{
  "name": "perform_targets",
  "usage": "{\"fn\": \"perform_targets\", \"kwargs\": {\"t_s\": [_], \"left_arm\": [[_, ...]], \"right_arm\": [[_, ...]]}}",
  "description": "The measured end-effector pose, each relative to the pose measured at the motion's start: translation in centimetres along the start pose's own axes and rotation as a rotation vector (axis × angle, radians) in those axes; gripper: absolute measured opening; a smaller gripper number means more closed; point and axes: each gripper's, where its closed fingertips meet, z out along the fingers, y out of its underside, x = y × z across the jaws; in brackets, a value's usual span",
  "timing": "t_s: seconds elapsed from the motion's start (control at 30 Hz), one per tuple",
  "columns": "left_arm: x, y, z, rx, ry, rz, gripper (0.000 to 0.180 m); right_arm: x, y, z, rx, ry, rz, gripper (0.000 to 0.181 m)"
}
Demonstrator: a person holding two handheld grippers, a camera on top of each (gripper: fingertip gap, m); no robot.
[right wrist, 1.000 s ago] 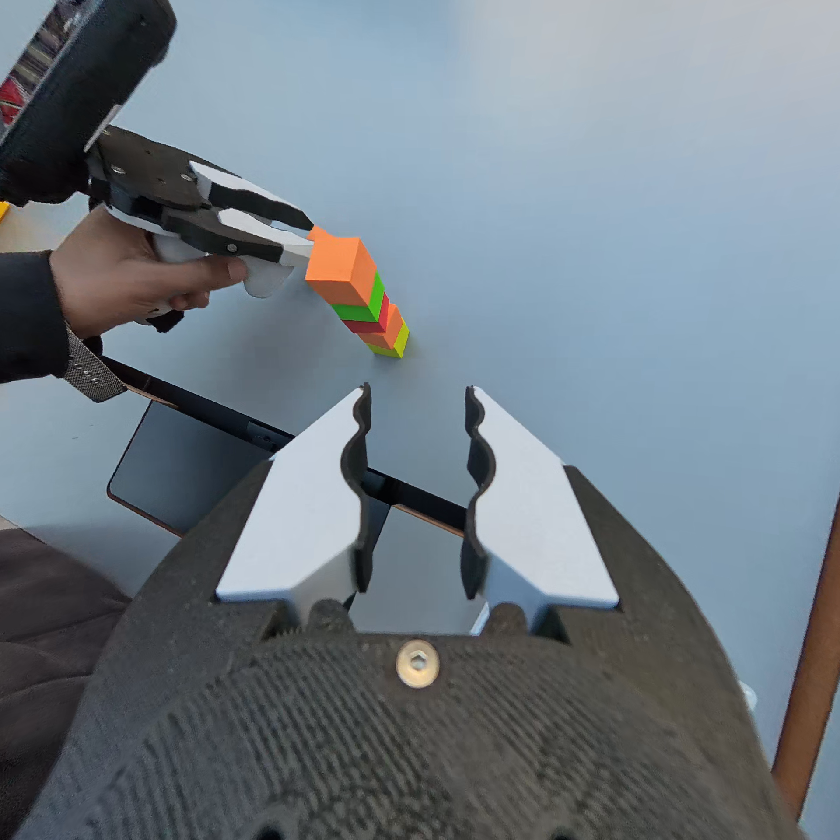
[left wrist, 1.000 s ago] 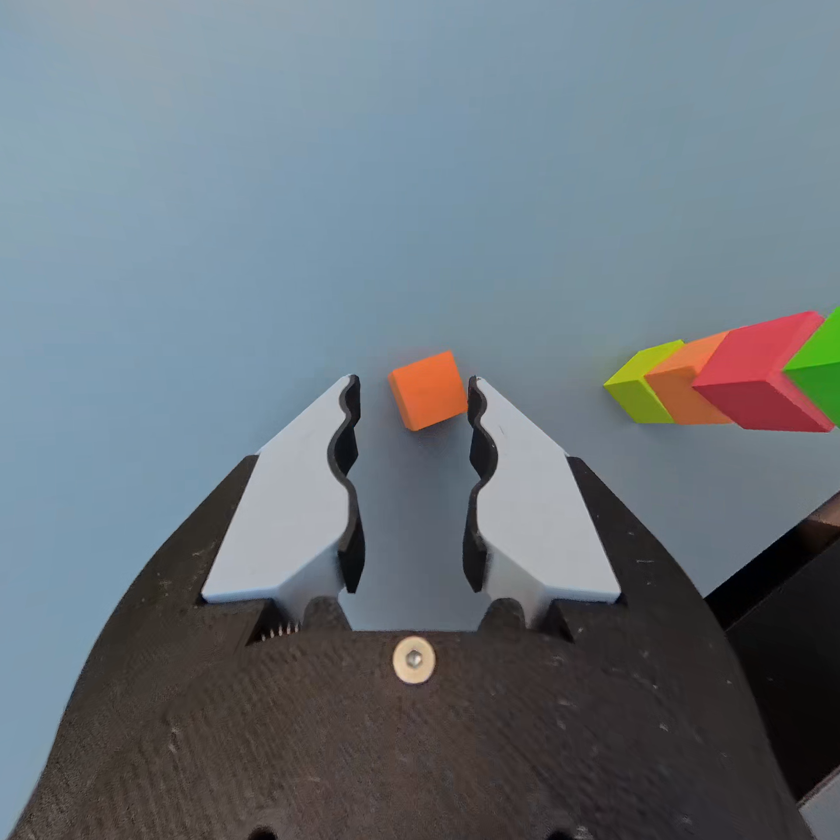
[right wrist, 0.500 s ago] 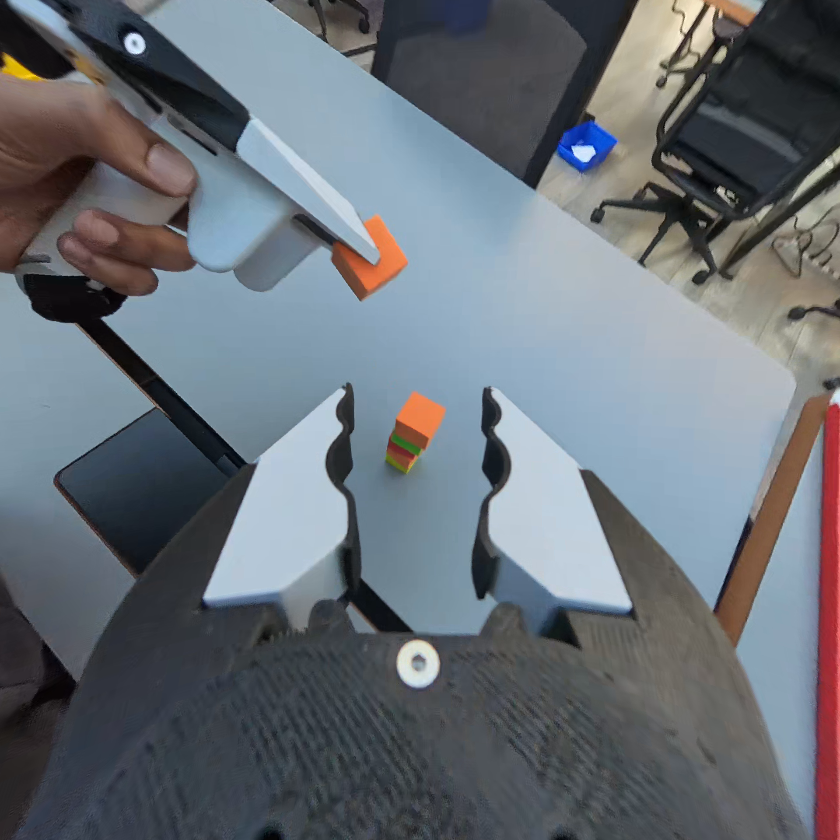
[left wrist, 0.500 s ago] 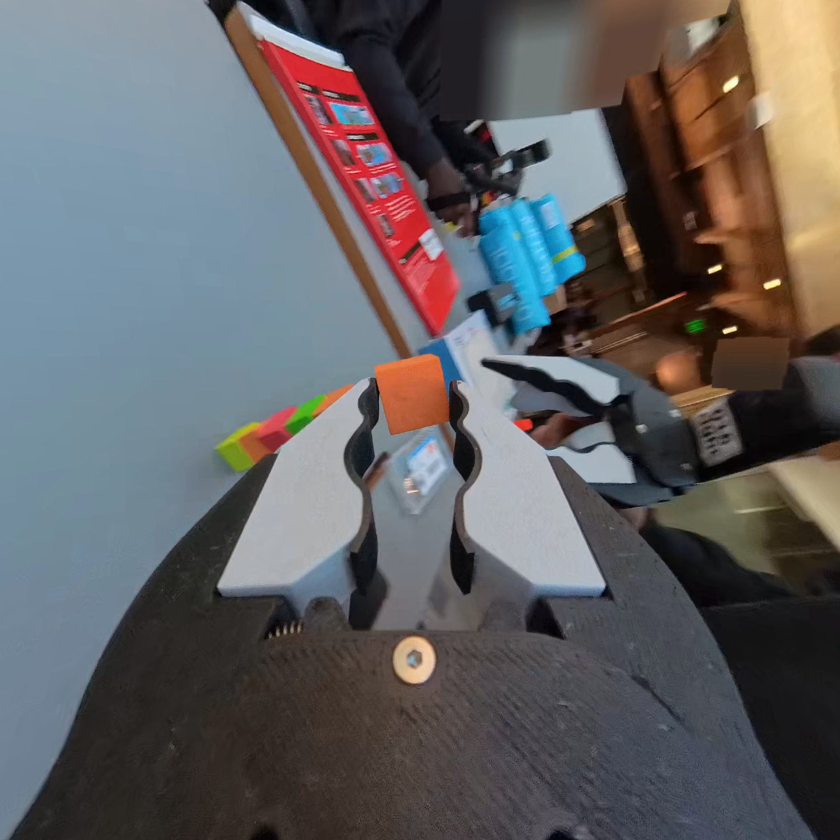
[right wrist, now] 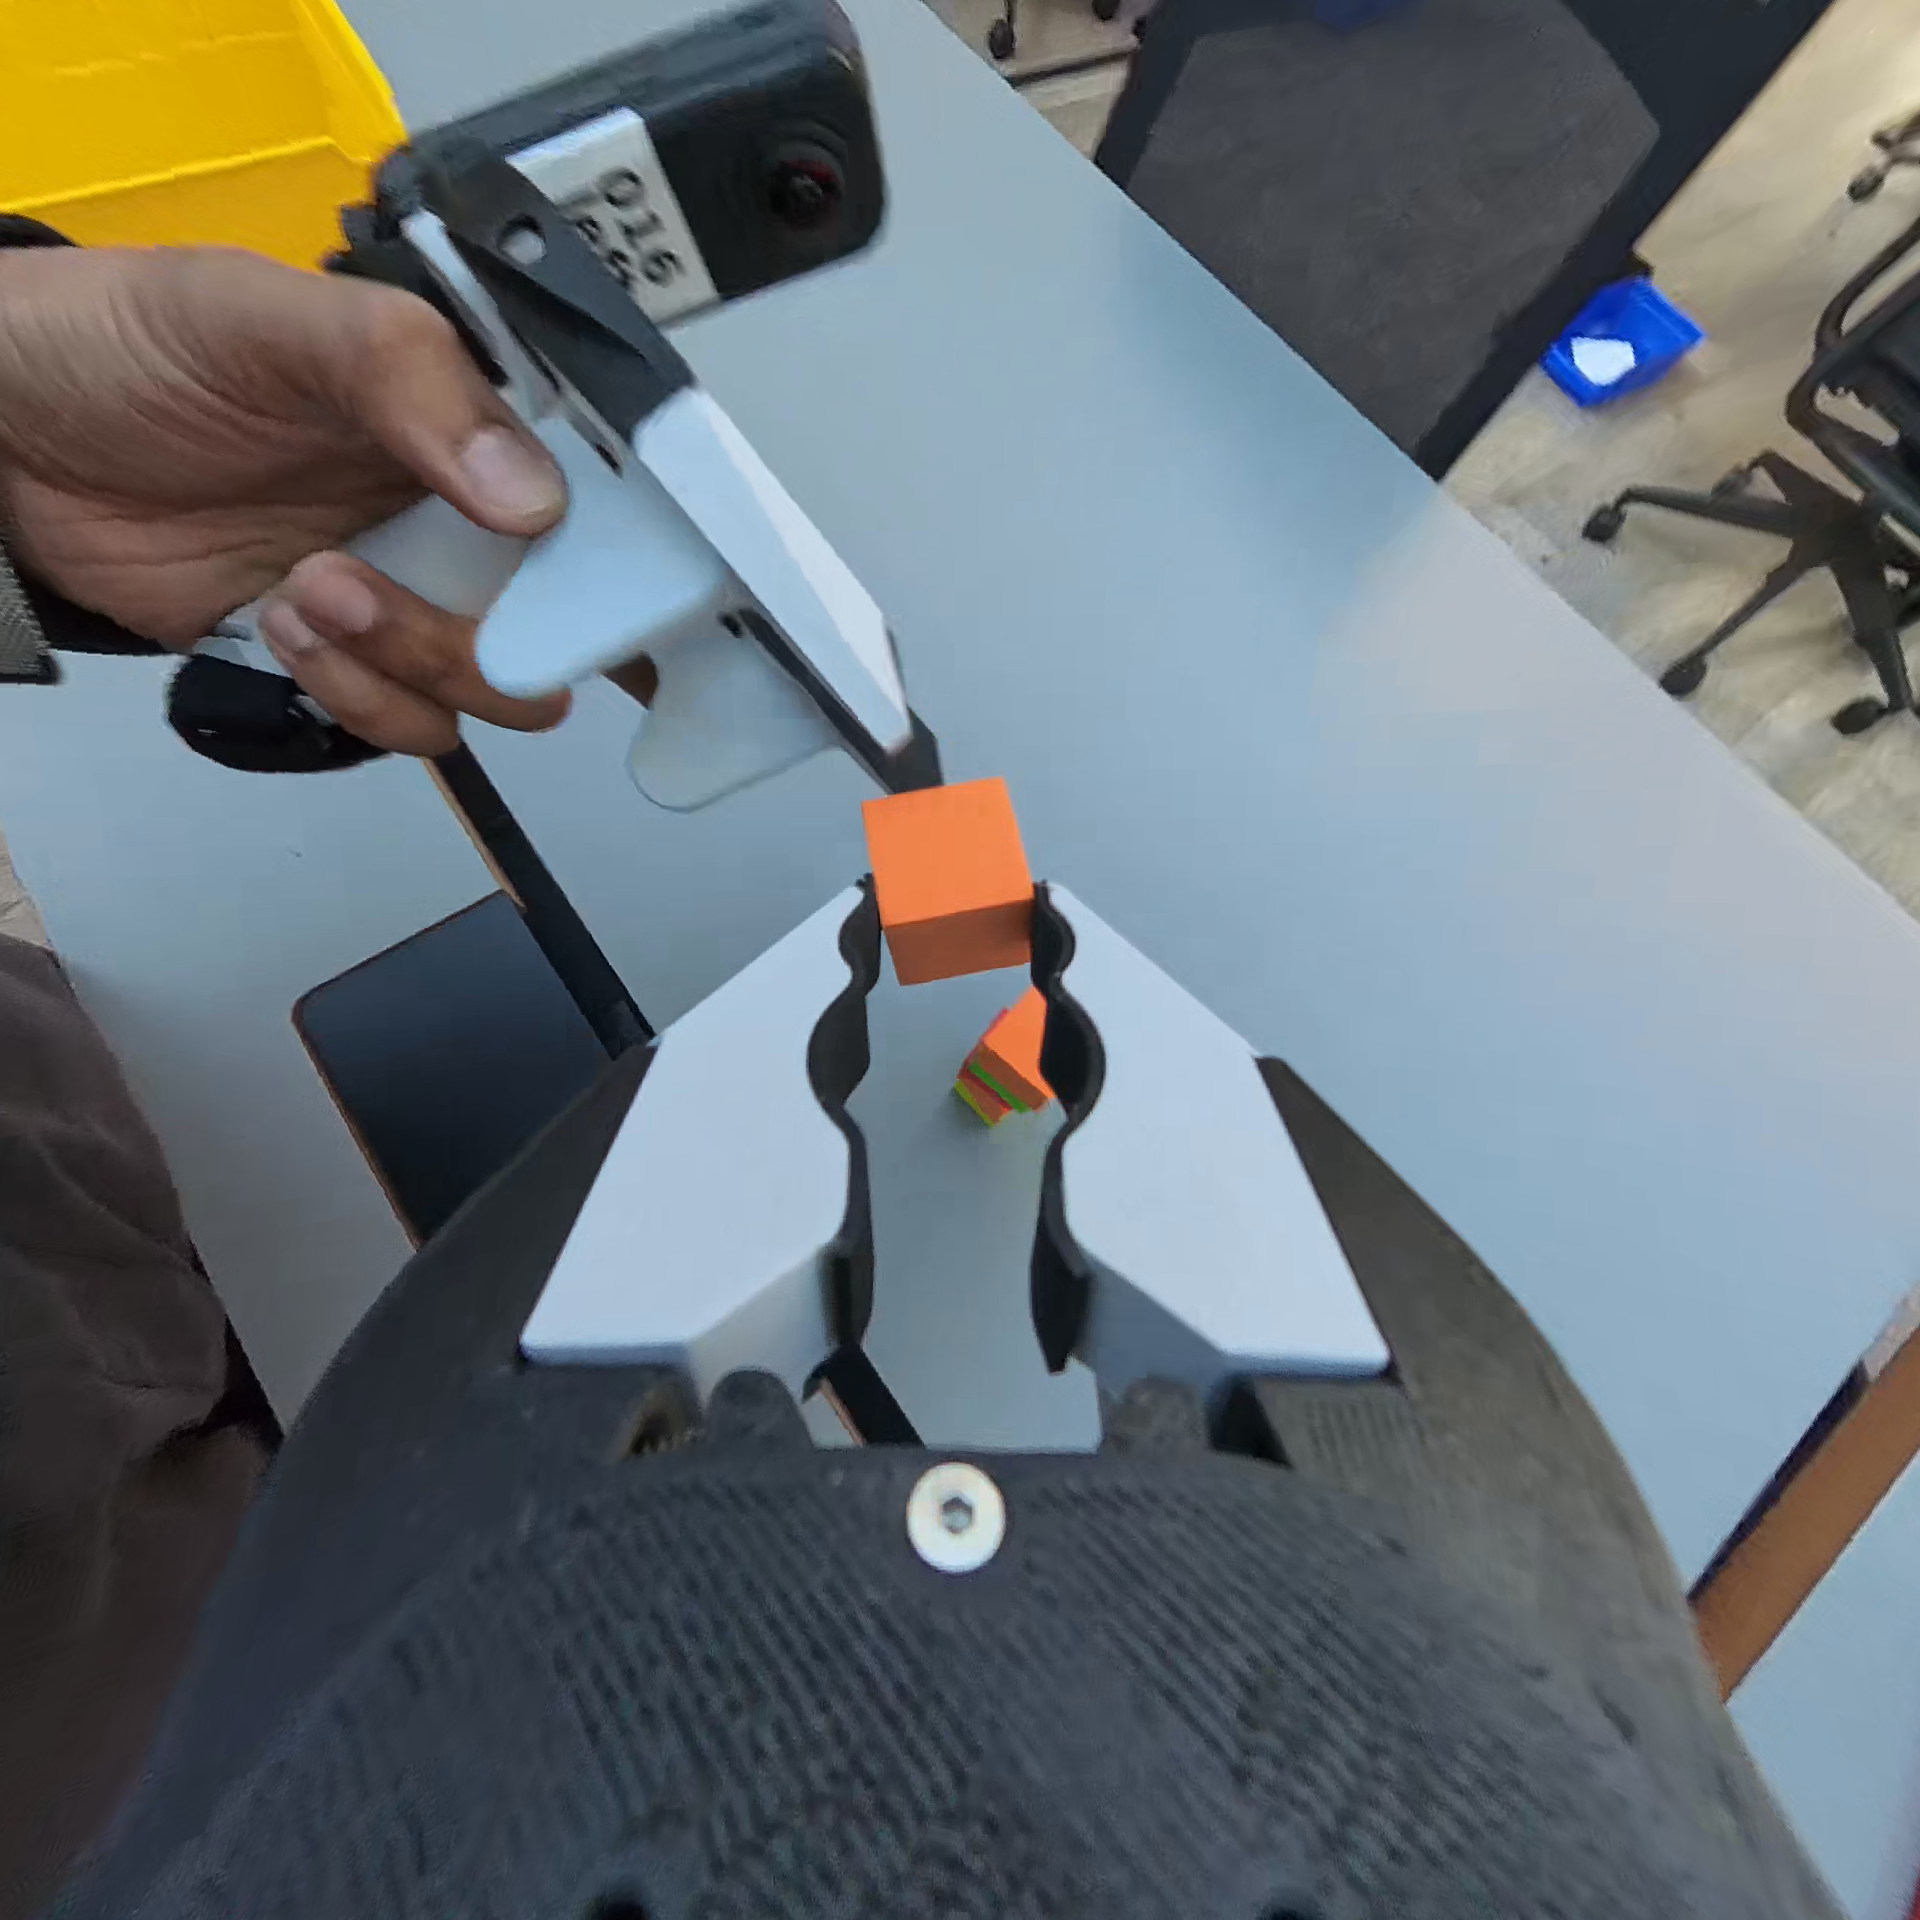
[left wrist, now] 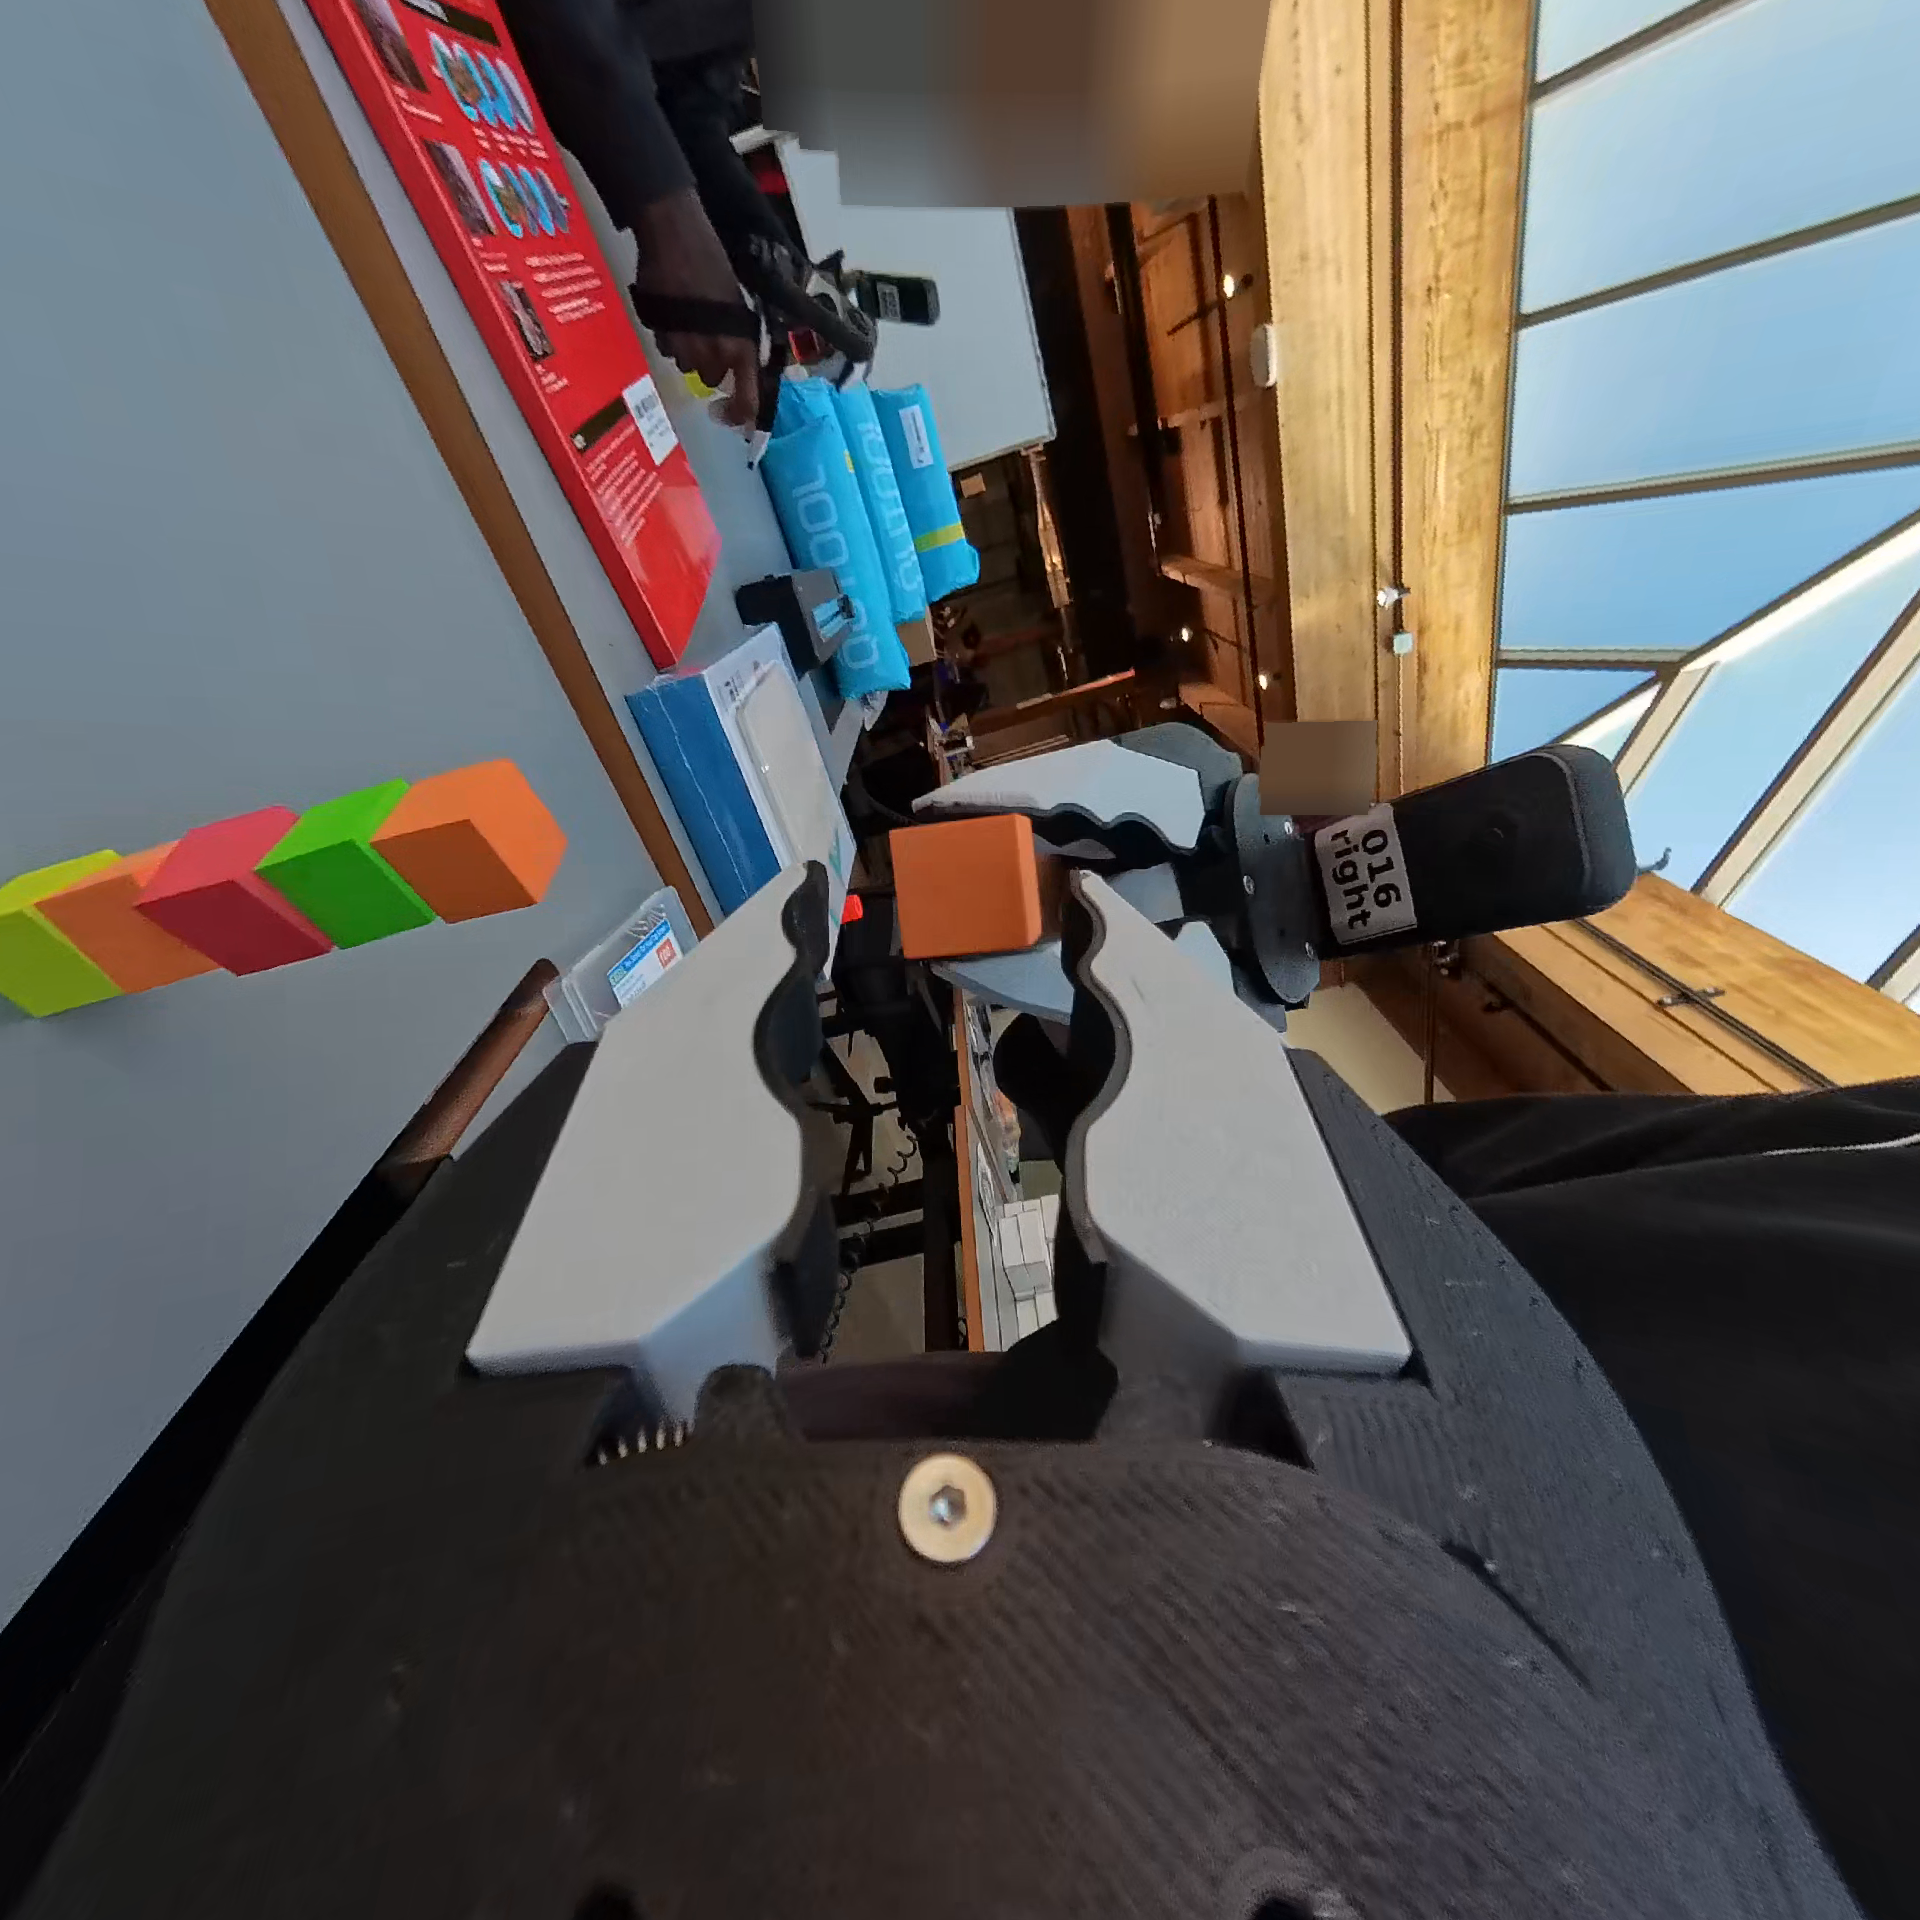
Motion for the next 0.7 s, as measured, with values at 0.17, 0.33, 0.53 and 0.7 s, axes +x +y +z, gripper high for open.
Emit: {"fn": "perform_targets", "kwargs": {"t_s": [0.17,0.33,0.53,0.7], "left_arm": [[-1.4,-0.4,-1.8,0.023,-0.075,0.003,0.046],[-1.8,0.3,-2.8,0.023,-0.079,-0.033,0.046],[-2.6,1.1,-3.1,0.022,-0.071,-0.076,0.047],[-2.9,0.6,-3.6,0.03,-0.063,-0.091,0.047]], "right_arm": [[4.1,5.1,1.2,-0.073,0.117,0.19,0.027],[4.4,6.3,2.8,0.003,0.089,0.323,0.027],[4.1,7.7,4.5,-0.073,0.108,0.299,0.027],[3.2,7.3,5.1,-0.094,0.09,0.244,0.027]]}}
